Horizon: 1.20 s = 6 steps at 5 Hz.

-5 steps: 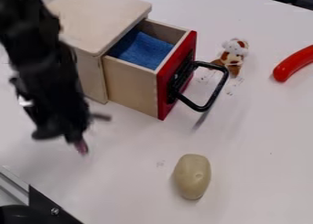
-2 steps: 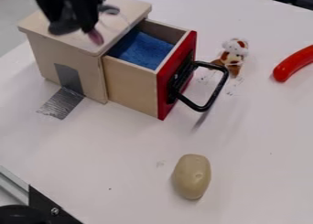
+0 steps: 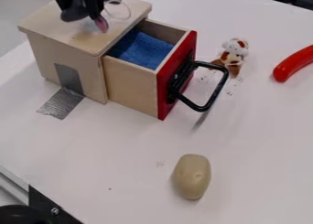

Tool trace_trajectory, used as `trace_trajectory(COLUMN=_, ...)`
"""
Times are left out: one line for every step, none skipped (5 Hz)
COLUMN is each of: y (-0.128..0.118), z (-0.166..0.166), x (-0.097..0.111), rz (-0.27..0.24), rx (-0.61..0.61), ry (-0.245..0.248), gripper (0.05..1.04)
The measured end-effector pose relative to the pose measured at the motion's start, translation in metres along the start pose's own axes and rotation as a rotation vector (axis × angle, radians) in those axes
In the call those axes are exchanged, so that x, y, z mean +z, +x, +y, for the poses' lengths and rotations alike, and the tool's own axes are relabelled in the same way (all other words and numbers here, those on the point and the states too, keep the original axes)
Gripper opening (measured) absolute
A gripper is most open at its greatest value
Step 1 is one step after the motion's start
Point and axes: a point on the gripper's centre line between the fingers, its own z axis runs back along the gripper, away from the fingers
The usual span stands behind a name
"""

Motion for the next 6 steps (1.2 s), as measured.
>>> trace_trajectory(y=0.003, z=0.003, x=-0.004, rz=0.019, rx=-0.018, ry=0.009, gripper=0.978)
trace_trajectory(y=0.002, z=-0.003, x=0.001, rz=0.039, rx=-0.052, ry=0.004, gripper=0.999)
trace_trajectory(y=0.006, z=-0.007, x=0.025, rz=0.018, rx=-0.079, ry=-0.012, gripper=0.999)
trace_trajectory(y=0.002, z=-0.013, x=0.060, rz=-0.032, rx=-0.103, ry=-0.021, gripper=0.999)
trace_trajectory(y=-0.003, z=-0.013, x=0.072, rz=-0.045, rx=-0.111, ry=-0.025, gripper=0.999)
trace_trajectory(y=-0.004, z=-0.009, x=0.066, rz=-0.041, rx=-0.116, ry=0.001, gripper=0.999)
